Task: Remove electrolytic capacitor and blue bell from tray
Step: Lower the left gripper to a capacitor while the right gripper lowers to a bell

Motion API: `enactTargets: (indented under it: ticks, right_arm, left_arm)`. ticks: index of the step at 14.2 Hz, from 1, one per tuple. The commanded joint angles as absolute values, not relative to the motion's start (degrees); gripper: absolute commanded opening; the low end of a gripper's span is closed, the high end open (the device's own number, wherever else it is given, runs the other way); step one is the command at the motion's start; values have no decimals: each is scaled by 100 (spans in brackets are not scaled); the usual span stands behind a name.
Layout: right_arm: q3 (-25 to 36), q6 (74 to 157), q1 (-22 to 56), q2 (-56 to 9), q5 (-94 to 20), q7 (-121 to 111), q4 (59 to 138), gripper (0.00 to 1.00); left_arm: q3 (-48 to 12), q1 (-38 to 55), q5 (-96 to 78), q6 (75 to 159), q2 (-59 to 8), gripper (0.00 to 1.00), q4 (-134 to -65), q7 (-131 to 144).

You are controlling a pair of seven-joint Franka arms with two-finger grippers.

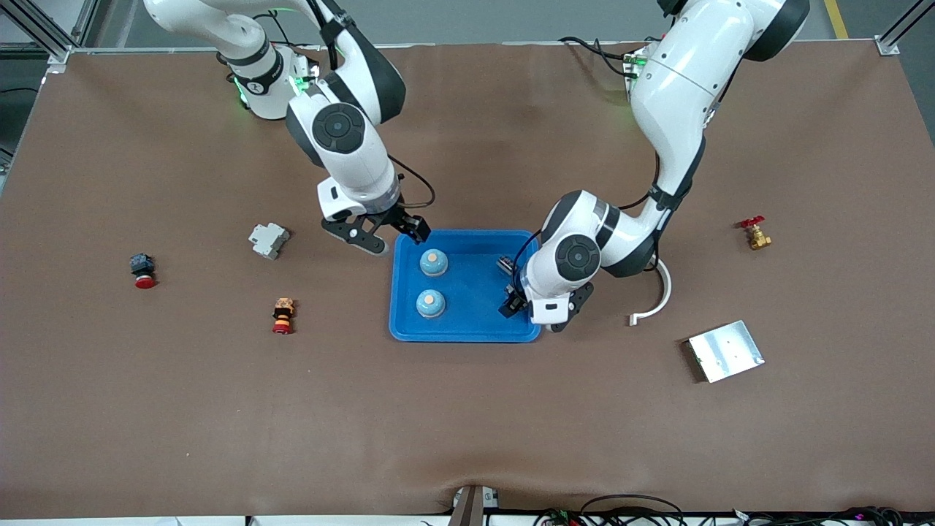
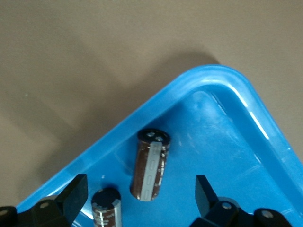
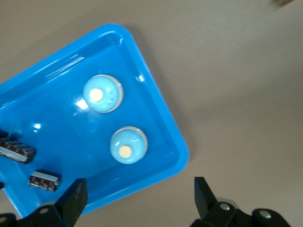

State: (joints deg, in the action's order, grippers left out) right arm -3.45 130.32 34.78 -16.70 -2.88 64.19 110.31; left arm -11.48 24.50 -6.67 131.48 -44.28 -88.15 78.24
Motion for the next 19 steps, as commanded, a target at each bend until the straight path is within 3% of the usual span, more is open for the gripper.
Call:
enactTargets:
  ticks: [1,7,15,17,19]
  right_arm:
    - [-325,13577,3665,-2029,-220,6907,10978,100]
    - [-325,14229,3744,-2917,-193,7040,10714,100]
    - [-281,14317,3797,-3550,-105,7040,10389,100]
    - [-272,14326,3832,-3568,-62,7049,10389,100]
    - [-272,14335,3832,-3595,-35,7049,10389,100]
  left_arm:
    - [-1090,2566,-527,13175,-4684,100,-8438,8103]
    - [-984,2733,-414,13280,-4816,100,-8429,8112]
    - [-984,2725,-316,13394,-4940,100,-8420,8147]
    - [-976,2725,-316,13429,-4939,64,-8420,8147]
    - [-976,2716,-316,13430,-4939,40,-8420,8165]
